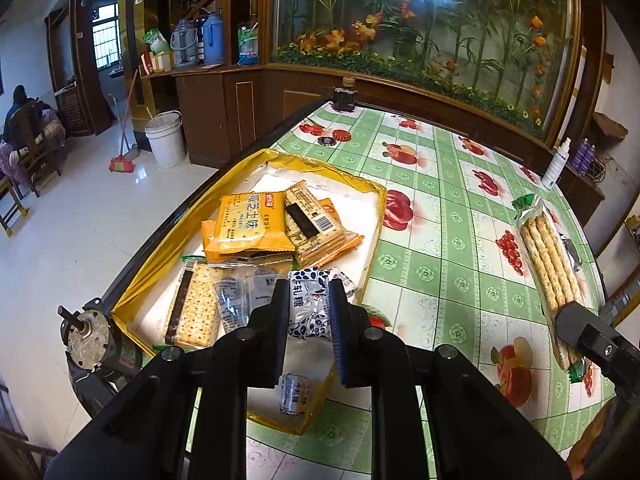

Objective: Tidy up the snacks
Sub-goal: 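Carry milk candy and WEIDAN cracker pack over the yellow tray with both tools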

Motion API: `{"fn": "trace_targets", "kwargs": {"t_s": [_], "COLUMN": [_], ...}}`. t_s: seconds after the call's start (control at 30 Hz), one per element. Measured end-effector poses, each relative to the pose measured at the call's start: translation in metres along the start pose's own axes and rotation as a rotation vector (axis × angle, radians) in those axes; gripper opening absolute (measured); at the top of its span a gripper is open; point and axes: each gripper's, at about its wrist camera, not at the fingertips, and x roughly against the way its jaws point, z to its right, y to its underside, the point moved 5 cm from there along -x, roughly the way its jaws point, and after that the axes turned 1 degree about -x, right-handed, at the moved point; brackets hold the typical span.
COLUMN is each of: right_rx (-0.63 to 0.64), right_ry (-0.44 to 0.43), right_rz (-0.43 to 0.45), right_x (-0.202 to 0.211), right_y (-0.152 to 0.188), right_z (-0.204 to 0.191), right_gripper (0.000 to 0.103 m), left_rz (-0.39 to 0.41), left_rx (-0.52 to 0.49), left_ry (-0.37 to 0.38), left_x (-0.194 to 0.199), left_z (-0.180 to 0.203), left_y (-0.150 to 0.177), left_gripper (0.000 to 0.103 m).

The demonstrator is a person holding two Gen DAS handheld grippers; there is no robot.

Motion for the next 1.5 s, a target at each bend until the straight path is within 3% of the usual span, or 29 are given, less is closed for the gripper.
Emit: {"fn": "trace_targets", "kwargs": {"t_s": [0.63, 1.5], "right_rx": [0.094, 0.065], "right_ry": [-0.037, -0.021], "right_rz": [-0.058, -0.106], "right_x": [-0.051, -0.094], "right_y": [-0.005, -0.013], "right_z": [-0.036, -0.022], "right_gripper": [0.047, 0.047], "left_rz": [-0.002, -0.049], "left_rx": [0.035, 0.067], "left_ry": [-0.059, -0.073], "left_x": [-0.006, -0.033], "left_z": [-0.034, -0.053], "left_y": [0.003, 0.004], "left_gripper": [0.017, 0.017]}}
